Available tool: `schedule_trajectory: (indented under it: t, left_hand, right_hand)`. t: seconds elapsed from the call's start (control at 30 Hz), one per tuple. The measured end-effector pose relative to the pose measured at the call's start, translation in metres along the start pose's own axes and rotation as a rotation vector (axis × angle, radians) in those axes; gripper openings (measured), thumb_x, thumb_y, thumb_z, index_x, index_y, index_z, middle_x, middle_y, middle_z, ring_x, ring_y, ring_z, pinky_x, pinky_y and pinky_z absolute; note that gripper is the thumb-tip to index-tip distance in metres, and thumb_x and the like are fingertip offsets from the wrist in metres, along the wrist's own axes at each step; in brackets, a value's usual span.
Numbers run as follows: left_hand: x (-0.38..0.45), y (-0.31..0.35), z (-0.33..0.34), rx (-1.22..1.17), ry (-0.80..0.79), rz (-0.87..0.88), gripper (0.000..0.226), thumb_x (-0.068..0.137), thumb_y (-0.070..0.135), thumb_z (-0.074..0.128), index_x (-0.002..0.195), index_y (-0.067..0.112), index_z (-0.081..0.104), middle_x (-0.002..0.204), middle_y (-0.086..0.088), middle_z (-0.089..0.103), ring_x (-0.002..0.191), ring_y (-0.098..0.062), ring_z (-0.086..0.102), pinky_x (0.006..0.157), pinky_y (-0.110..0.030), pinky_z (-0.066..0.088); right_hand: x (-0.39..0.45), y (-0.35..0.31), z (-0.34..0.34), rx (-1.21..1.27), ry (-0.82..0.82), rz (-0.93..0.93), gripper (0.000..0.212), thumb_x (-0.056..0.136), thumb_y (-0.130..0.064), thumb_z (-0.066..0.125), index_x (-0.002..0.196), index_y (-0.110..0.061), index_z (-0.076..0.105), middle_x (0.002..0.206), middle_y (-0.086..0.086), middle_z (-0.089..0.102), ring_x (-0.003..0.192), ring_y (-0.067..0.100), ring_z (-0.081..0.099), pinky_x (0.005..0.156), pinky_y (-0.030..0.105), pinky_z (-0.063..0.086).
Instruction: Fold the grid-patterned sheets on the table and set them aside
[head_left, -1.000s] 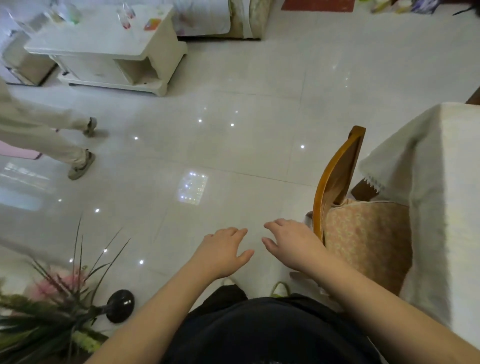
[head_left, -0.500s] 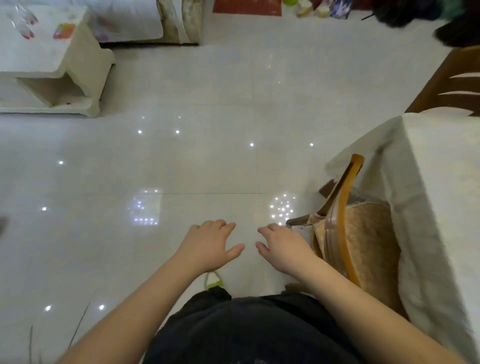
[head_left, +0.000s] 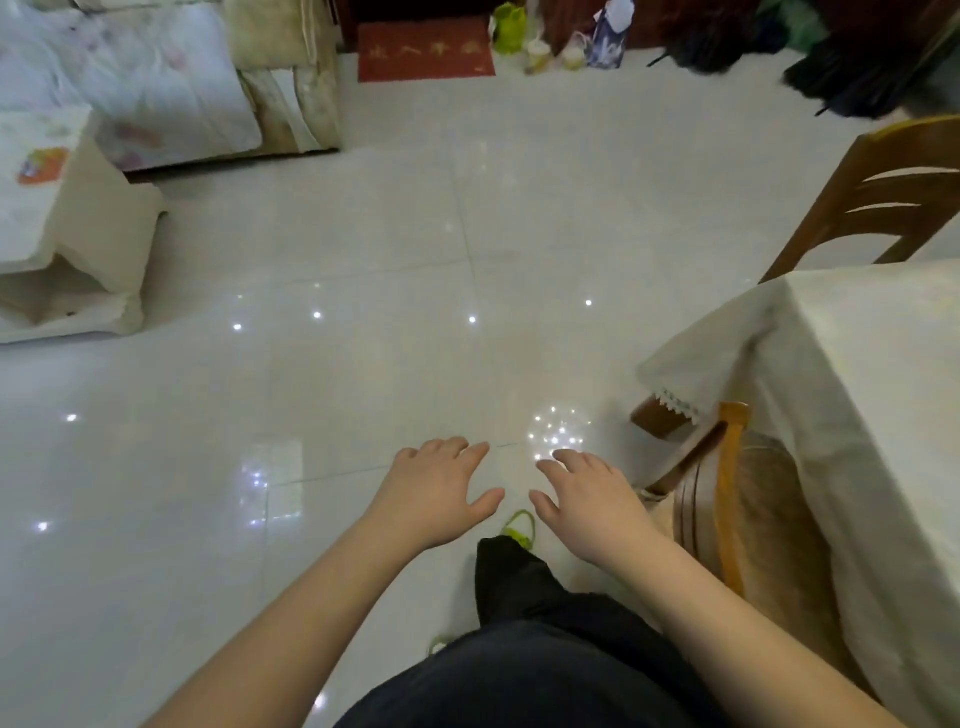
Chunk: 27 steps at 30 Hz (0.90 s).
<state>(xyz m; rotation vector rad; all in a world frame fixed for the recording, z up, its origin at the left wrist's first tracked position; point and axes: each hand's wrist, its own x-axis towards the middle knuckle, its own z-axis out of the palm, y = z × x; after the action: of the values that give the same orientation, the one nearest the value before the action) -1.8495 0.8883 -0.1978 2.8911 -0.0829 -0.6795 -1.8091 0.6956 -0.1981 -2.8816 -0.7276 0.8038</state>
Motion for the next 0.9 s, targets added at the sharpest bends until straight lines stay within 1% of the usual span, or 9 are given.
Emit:
schedule_trajectory:
  t: [0.17,0.33,0.43,0.53,0.63,0.7,0.77,0.83,0.9]
  left_hand:
    - [0.075,0.000,-0.041,0.027,-0.005,0.038,0.065,0.094,0.062,0.029,0.151,0.029,0.026,0.155,0.002,0.033,0.140,-0.018,0.031,0.110,-0.040,0.030]
    - [0.144,0.005,-0.093,0.065,0.049,0.047,0.071,0.092,0.065,0.021,0.152,0.029,0.020,0.160,0.000,0.022,0.146,-0.019,0.019,0.119,-0.043,0.017]
    - [0.182,0.005,-0.120,0.085,0.089,0.058,0.086,0.079,0.071,0.002,0.153,0.029,0.017,0.161,0.000,0.020,0.147,-0.020,0.017,0.119,-0.042,0.014]
    - [0.218,0.000,-0.142,0.072,0.115,0.084,0.090,0.075,0.071,-0.003,0.153,0.029,0.015,0.161,0.001,0.019,0.147,-0.019,0.017,0.119,-0.043,0.014]
    - [0.258,-0.007,-0.160,0.063,0.111,0.113,0.089,0.076,0.070,-0.003,0.154,0.030,0.012,0.161,0.002,0.019,0.147,-0.018,0.017,0.119,-0.043,0.015]
    - [0.288,-0.013,-0.170,0.051,0.100,0.145,0.083,0.081,0.069,0.002,0.154,0.029,0.011,0.160,0.002,0.019,0.147,-0.017,0.017,0.119,-0.043,0.016]
    - [0.318,-0.022,-0.180,0.048,0.095,0.172,0.082,0.083,0.069,0.003,0.154,0.029,0.012,0.160,0.003,0.020,0.147,-0.016,0.017,0.118,-0.043,0.015]
    - [0.351,-0.034,-0.195,0.060,0.091,0.206,0.079,0.086,0.068,0.005,0.154,0.028,0.014,0.160,0.003,0.021,0.146,-0.016,0.018,0.118,-0.043,0.015]
    - [0.381,-0.047,-0.214,0.079,0.085,0.242,0.069,0.094,0.063,0.016,0.153,0.028,0.016,0.160,0.002,0.021,0.146,-0.017,0.018,0.118,-0.044,0.015]
  right_hand:
    - [0.054,0.030,-0.043,0.064,0.067,0.012,0.056,0.101,-0.048,0.031,0.150,-0.022,0.027,0.156,0.002,0.029,0.141,0.022,0.031,0.113,0.037,0.025]
    - [0.108,0.061,-0.094,0.105,0.127,0.029,0.060,0.101,-0.048,0.030,0.154,-0.023,0.016,0.157,0.003,0.026,0.141,0.023,0.030,0.113,0.037,0.025]
    - [0.140,0.077,-0.123,0.107,0.160,0.052,0.060,0.101,-0.047,0.030,0.154,-0.022,0.016,0.157,0.004,0.026,0.142,0.024,0.028,0.113,0.038,0.024]
    - [0.170,0.090,-0.148,0.123,0.189,0.086,0.059,0.102,-0.046,0.029,0.154,-0.022,0.015,0.159,0.003,0.023,0.144,0.023,0.024,0.114,0.038,0.022]
    - [0.205,0.100,-0.167,0.119,0.202,0.116,0.059,0.101,-0.048,0.021,0.154,-0.022,0.017,0.161,0.000,0.018,0.147,0.023,0.016,0.117,0.038,0.016]
    - [0.231,0.103,-0.180,0.121,0.246,0.148,0.070,0.092,-0.052,0.006,0.152,-0.022,0.025,0.161,0.000,0.022,0.147,0.026,0.019,0.116,0.040,0.020]
    - [0.259,0.107,-0.193,0.130,0.275,0.171,0.076,0.088,-0.054,0.003,0.151,-0.021,0.031,0.159,0.002,0.027,0.146,0.028,0.024,0.115,0.042,0.023]
    - [0.288,0.113,-0.208,0.129,0.252,0.212,0.070,0.093,-0.053,0.005,0.153,-0.023,0.024,0.161,0.001,0.020,0.148,0.025,0.018,0.117,0.040,0.018]
    - [0.312,0.117,-0.227,0.122,0.241,0.255,0.073,0.090,-0.054,0.000,0.154,-0.024,0.020,0.162,0.001,0.017,0.148,0.024,0.016,0.117,0.039,0.016]
